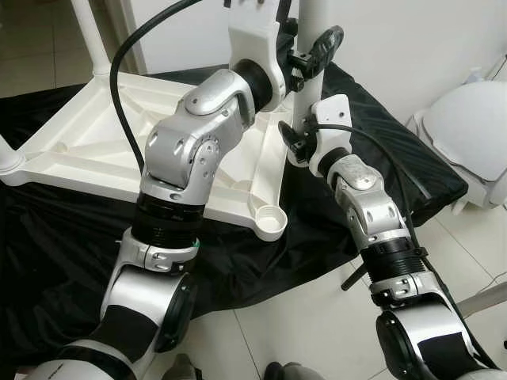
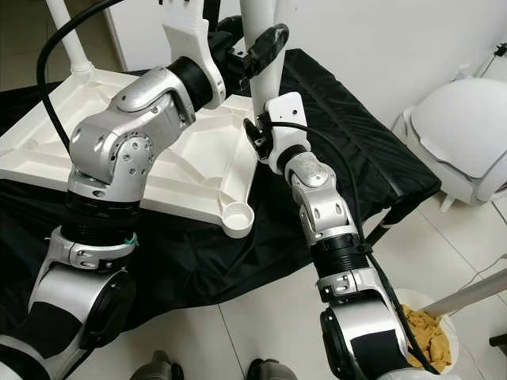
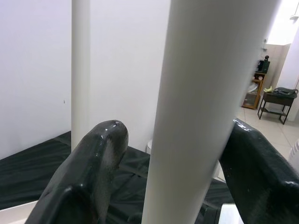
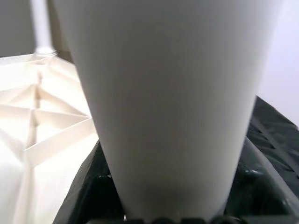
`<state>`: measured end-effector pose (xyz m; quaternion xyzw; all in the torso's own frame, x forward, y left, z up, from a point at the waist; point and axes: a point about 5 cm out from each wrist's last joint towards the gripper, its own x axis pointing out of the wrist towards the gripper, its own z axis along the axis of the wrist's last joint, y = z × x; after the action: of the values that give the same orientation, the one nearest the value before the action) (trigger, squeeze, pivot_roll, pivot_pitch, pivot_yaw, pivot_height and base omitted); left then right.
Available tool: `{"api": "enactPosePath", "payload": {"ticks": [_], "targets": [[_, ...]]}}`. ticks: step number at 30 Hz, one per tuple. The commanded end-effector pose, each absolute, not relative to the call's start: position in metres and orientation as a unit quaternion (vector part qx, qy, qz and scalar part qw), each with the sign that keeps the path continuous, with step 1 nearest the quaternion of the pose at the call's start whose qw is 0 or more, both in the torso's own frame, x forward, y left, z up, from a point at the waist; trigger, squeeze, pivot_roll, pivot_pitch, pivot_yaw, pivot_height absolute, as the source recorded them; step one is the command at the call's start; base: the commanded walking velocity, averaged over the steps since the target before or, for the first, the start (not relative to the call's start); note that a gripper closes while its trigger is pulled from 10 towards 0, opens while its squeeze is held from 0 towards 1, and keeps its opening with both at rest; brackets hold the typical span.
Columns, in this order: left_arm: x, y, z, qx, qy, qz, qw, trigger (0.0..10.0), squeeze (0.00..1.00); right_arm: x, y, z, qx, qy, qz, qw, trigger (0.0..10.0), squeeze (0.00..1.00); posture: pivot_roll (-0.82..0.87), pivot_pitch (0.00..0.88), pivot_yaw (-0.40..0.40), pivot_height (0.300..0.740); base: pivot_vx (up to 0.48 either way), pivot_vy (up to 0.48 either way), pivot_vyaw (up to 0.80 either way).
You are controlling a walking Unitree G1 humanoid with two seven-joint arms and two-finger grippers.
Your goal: Building children table
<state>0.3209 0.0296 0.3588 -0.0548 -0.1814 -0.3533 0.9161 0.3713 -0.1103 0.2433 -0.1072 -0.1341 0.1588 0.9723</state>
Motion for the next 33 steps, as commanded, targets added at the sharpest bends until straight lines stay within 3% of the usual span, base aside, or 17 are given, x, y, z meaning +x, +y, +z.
{"api": "enactPosePath", "payload": {"ticks": [1,7,15,22,33], "targets": [[0.328,0.044,0.35,-0.068,-0.162,-0.308,0.935,10.0,0.0,0.376,-0.131,0.253,-0.07,-0.149,0.1,0.981,10.0,0.0,-0.04,0.046,-0.033,0.74,0.0,0.0,0.0],[0.327,0.047,0.348,-0.067,-0.16,-0.312,0.934,10.0,0.0,0.379,-0.138,0.249,-0.056,-0.138,0.075,0.986,10.0,0.0,-0.04,0.046,-0.032,0.74,0.0,0.0,0.0],[0.325,0.057,0.328,0.024,-0.147,-0.307,0.94,10.0,0.0,0.377,-0.134,0.243,-0.049,-0.139,0.086,0.985,10.0,0.0,-0.03,0.059,-0.036,0.74,0.0,0.0,0.0],[0.328,0.059,0.269,0.162,-0.06,-0.321,0.931,10.0,0.0,0.373,-0.129,0.243,-0.036,-0.151,0.11,0.982,10.0,0.0,-0.03,0.055,-0.038,0.74,0.0,0.0,0.0],[0.325,0.067,0.223,0.225,0.023,-0.325,0.918,10.0,0.0,0.369,-0.124,0.239,-0.026,-0.151,0.132,0.979,10.0,0.0,-0.03,0.055,-0.035,0.74,0.0,0.0,0.0]]}}
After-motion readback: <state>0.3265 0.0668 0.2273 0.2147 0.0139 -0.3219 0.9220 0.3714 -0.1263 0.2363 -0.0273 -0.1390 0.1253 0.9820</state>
